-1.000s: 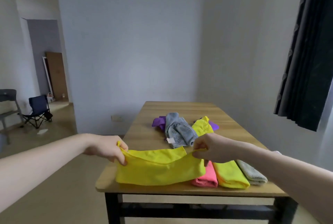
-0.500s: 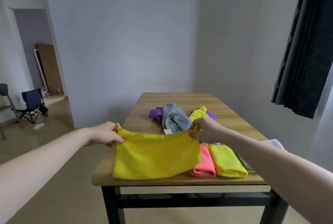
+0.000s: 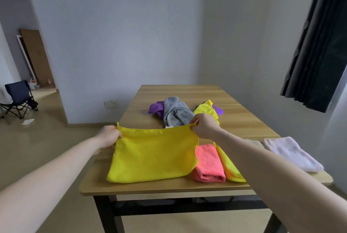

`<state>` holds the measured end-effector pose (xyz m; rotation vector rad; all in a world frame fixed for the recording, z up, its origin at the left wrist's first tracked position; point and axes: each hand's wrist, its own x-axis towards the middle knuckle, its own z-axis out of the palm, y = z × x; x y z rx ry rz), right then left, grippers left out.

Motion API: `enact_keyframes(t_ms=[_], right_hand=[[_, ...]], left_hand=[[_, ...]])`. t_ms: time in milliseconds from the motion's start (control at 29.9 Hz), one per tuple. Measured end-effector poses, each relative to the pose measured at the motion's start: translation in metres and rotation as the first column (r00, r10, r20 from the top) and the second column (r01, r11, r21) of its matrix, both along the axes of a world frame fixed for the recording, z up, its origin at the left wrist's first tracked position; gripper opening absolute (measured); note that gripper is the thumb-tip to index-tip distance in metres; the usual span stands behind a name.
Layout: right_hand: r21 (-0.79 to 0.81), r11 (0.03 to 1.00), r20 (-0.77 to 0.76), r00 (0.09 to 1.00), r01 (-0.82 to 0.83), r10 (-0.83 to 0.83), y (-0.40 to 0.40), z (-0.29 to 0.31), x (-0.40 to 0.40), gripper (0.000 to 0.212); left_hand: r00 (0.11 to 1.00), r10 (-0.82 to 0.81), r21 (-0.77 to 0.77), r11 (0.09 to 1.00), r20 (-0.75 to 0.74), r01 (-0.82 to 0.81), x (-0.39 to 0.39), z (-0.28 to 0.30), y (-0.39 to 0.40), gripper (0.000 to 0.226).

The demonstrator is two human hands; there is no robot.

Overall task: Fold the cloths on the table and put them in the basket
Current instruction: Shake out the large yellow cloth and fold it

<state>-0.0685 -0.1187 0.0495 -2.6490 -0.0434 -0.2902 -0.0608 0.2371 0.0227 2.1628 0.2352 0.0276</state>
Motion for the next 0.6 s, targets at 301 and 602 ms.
enact_keyframes(t_ms=[301,602], right_hand=[[0.038,0.998,-0.013,0.998,0.057,-0.057,0.0,-0.03,0.028,0.02],[0.14,0.986,0.009,0.995,0.093,-0.095,0.01,-0.05,0.049,0.026]], left_hand=[[0.994,0.105,-0.08,0.992,0.04,-0.101,0.022,-0.021,-0.011,0.01],[0.977,0.212,0.018,0.977,0.023,-0.212,0.034,-0.04,-0.012,0.01]])
